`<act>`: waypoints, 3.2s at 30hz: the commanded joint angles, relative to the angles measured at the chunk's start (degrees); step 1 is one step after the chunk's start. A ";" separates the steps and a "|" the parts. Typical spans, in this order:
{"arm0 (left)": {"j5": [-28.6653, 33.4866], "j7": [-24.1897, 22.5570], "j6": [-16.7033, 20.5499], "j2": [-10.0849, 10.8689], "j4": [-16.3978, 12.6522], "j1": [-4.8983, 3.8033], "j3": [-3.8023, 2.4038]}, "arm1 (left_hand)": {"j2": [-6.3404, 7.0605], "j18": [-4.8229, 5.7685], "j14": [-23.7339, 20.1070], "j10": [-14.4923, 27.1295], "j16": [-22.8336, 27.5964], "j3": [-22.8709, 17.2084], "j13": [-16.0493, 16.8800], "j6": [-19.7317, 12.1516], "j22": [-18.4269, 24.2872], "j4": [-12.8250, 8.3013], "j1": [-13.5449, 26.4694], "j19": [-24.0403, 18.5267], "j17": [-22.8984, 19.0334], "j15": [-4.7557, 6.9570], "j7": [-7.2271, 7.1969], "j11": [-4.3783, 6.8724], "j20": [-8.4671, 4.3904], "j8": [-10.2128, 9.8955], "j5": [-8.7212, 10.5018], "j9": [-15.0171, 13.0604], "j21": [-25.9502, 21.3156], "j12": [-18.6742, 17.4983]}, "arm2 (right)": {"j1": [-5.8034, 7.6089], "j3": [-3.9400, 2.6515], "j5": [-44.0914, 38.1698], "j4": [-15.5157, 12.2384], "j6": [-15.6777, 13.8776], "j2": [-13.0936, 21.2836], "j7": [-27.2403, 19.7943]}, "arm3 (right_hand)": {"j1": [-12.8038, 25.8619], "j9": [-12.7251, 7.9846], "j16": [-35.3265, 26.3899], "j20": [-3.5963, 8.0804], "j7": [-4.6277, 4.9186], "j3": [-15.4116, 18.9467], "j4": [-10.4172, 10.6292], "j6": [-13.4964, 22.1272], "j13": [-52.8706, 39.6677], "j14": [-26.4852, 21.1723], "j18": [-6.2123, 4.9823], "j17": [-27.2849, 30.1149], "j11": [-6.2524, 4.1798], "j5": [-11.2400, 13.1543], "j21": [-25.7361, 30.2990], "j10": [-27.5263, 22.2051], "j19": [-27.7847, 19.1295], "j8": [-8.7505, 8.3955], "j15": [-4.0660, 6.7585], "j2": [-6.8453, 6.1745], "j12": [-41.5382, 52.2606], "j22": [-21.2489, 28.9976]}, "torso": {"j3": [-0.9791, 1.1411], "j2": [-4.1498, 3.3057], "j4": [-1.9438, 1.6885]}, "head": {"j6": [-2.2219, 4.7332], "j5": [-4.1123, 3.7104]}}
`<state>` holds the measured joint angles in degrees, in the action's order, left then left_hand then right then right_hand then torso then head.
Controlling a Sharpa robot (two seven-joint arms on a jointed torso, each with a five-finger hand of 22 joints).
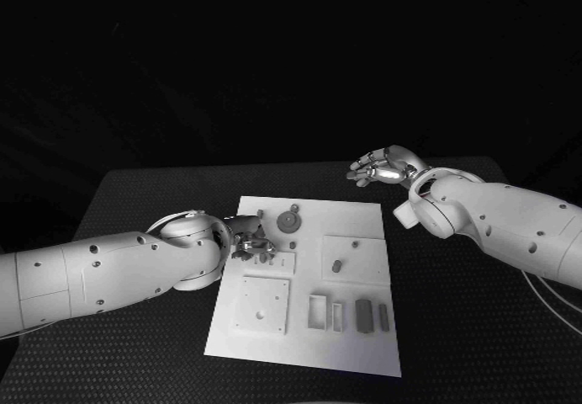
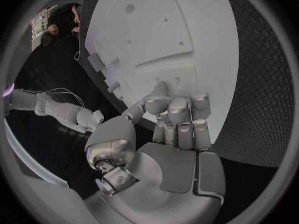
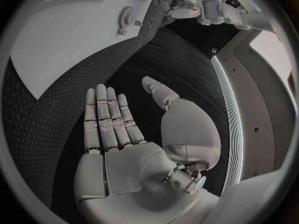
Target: Assemble the parts on the task board
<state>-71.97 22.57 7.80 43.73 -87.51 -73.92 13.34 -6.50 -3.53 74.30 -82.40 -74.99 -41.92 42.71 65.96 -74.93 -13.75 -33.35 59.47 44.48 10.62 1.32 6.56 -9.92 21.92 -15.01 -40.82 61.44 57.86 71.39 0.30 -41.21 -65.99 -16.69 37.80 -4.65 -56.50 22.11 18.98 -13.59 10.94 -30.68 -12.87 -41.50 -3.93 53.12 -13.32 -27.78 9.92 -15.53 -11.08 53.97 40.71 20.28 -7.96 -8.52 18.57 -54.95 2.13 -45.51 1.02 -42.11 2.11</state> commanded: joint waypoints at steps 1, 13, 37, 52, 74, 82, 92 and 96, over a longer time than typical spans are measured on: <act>-0.29 0.17 -1.18 -0.46 0.40 0.01 0.02 | -1.16 -1.07 -0.14 1.49 -0.31 0.13 -0.09 6.10 -0.86 0.39 -1.38 -0.20 -0.06 0.18 -2.72 1.16 -5.37 0.12 0.37 -0.09 0.39 0.23 | -0.03 -0.01 0.05 -0.13 0.70 -0.01 -0.58 | 0.54 -0.06 -0.32 0.14 0.80 0.18 0.16 -0.34 0.06 -0.11 -0.46 0.06 0.03 -0.39 0.35 0.27 -0.45 0.30 -0.40 0.04 -0.31 -0.06 | 0.00 -0.05 0.00 | -0.05 -0.04; -0.03 1.02 -4.98 -1.02 0.66 0.03 0.08 | -1.10 -1.07 -0.16 1.50 -0.33 0.16 -0.17 6.07 -0.86 0.52 -1.40 -0.24 -0.12 0.20 -2.71 1.15 -5.37 0.12 0.63 -0.09 0.38 0.28 | -0.03 -0.01 0.05 -0.37 0.74 0.06 -0.58 | 0.60 -0.09 -0.34 0.14 0.80 0.22 0.24 -0.35 0.05 -0.12 -0.45 0.07 0.03 -0.50 0.40 0.30 -0.45 0.31 -0.41 0.10 -0.38 -0.12 | 0.02 0.00 -0.02 | -0.23 -0.20; -0.40 2.11 -9.15 -1.04 -0.07 0.03 0.11 | -1.13 -1.05 -0.28 1.55 -0.33 0.03 -0.32 5.95 -0.90 0.28 -1.71 -0.39 -0.21 0.19 -2.67 1.11 -5.34 0.09 0.62 -0.11 0.38 0.33 | -0.14 -0.01 0.11 -0.41 0.80 0.05 -0.58 | 0.80 -0.19 -0.38 0.15 0.81 0.33 0.45 -0.35 0.05 -0.12 -0.44 0.11 0.04 -1.04 0.55 0.37 -0.45 0.33 -0.42 0.15 -0.57 -0.26 | 0.02 -0.01 -0.02 | -0.29 -0.23; 2.15 1.55 -6.35 -0.43 0.17 0.03 0.05 | -1.58 -1.00 -0.29 1.56 -0.41 0.13 -0.44 5.98 -0.89 0.57 -1.61 -0.41 -0.27 0.19 -2.66 1.10 -5.29 0.12 0.56 -0.14 0.40 0.40 | -0.21 -0.01 0.12 -0.36 0.77 0.02 -0.62 | 0.85 -0.22 -0.40 0.15 0.81 0.36 0.51 -0.35 0.04 -0.13 -0.43 0.12 0.04 -1.20 0.61 0.40 -0.45 0.33 -0.42 0.16 -0.63 -0.31 | -0.02 -0.02 -0.02 | -0.27 -0.27; 12.74 1.62 -7.83 -0.43 0.99 -0.12 -0.95 | -2.17 -0.99 -0.31 1.59 -0.63 0.08 -0.61 6.00 -0.95 -0.03 -1.60 -0.50 -0.35 0.19 -2.70 1.14 -5.28 0.21 -0.29 -0.21 0.51 0.65 | -0.29 -0.01 0.13 0.08 0.78 -0.30 -0.62 | 0.85 -0.25 -0.43 0.17 0.81 0.38 0.53 -0.34 0.05 -0.16 -0.43 0.14 0.04 -1.30 0.67 0.41 -0.47 0.34 -0.41 0.18 -0.71 -0.36 | 0.06 0.00 0.00 | -0.36 -0.26; 12.72 1.95 -9.63 -1.19 2.31 -0.44 -1.67 | -2.26 -0.99 -0.34 1.62 -0.65 0.07 -0.65 5.97 -0.95 -0.13 -1.61 -0.53 -0.37 0.19 -2.70 1.14 -5.28 0.21 -0.32 -0.22 0.52 0.67 | -0.39 -0.01 0.15 0.23 0.81 -0.50 -0.63 | 0.85 -0.27 -0.44 0.17 0.81 0.40 0.53 -0.34 0.05 -0.17 -0.43 0.15 0.04 -1.31 0.70 0.42 -0.47 0.34 -0.42 0.18 -0.74 -0.39 | 0.07 -0.01 0.02 | -0.45 -0.21; 11.98 2.81 -15.01 -2.49 3.74 -1.07 -1.80 | -1.98 -1.02 -0.49 1.71 -0.68 -0.24 -0.88 5.84 -0.97 -0.82 -2.28 -0.66 -0.52 0.17 -2.68 1.12 -5.29 0.20 -0.53 -0.25 0.57 0.76 | -0.42 -0.01 0.15 0.37 0.86 -0.72 -0.64 | 0.86 -0.29 -0.45 0.17 0.81 0.43 0.55 -0.33 0.04 -0.17 -0.42 0.16 0.05 -1.32 0.74 0.43 -0.47 0.34 -0.42 0.19 -0.79 -0.42 | 0.05 -0.03 0.04 | -0.51 -0.25; 12.02 2.82 -16.79 -2.54 4.24 -1.35 -1.84 | -1.95 -1.02 -0.52 1.73 -0.68 -0.30 -0.93 5.81 -0.97 -0.88 -2.45 -0.68 -0.55 0.15 -2.67 1.11 -5.29 0.19 -0.58 -0.26 0.57 0.77 | -0.42 -0.01 0.15 0.41 0.88 -0.77 -0.65 | 0.86 -0.30 -0.45 0.17 0.81 0.43 0.55 -0.33 0.04 -0.17 -0.42 0.16 0.05 -1.32 0.75 0.44 -0.47 0.34 -0.42 0.20 -0.80 -0.44 | 0.08 0.00 0.04 | -0.59 -0.27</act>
<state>-60.00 25.11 -5.13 41.27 -83.31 -75.15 11.55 -6.78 -3.54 73.90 -82.19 -75.44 -41.61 41.83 66.12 -74.92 -13.62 -33.38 59.27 44.02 10.64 1.47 6.35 -9.71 21.91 -15.36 -40.98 61.67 58.30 71.00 0.31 -41.18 -65.60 -16.61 37.08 -4.66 -56.27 21.88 18.75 -13.39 10.94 -30.38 -12.56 -41.50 -3.93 53.12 -13.31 -27.70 9.93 -16.65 -10.63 53.96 40.51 20.28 -7.96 -8.28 18.12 -55.33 2.19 -45.53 1.05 -42.65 1.88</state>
